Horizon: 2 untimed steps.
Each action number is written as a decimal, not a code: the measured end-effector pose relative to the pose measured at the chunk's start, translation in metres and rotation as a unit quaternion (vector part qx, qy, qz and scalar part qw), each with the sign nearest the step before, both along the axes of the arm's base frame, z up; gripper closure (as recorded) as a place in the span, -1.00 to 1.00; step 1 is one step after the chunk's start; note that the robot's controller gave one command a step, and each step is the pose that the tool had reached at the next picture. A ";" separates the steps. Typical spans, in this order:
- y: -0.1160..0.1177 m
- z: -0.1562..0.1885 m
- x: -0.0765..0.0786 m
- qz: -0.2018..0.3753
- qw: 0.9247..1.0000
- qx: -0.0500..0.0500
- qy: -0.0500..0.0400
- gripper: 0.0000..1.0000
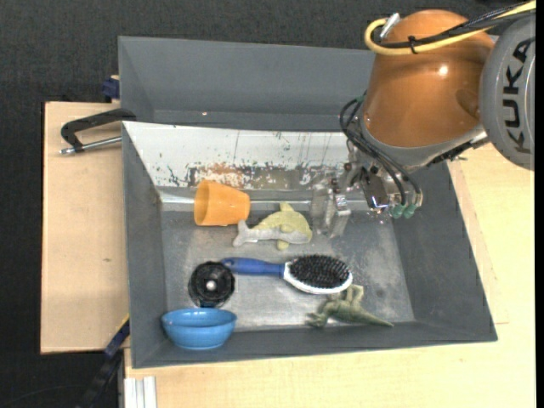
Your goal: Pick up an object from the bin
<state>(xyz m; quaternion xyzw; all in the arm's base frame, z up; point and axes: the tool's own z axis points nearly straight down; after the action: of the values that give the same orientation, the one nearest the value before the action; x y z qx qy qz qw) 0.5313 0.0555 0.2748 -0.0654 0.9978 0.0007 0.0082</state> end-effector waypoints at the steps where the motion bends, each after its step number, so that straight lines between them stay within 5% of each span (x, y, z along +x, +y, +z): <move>1: 0.000 -0.005 -0.001 0.000 1.000 0.000 0.005 -1.00; 2: -0.008 -0.110 -0.030 -0.050 0.999 -0.001 0.012 -1.00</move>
Offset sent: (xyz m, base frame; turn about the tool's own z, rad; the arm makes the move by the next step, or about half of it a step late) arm 0.0000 0.0000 0.0000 0.0000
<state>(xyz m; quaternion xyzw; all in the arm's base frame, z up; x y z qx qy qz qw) 0.5010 0.0474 0.1644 -0.0157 0.9999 0.0003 -0.0038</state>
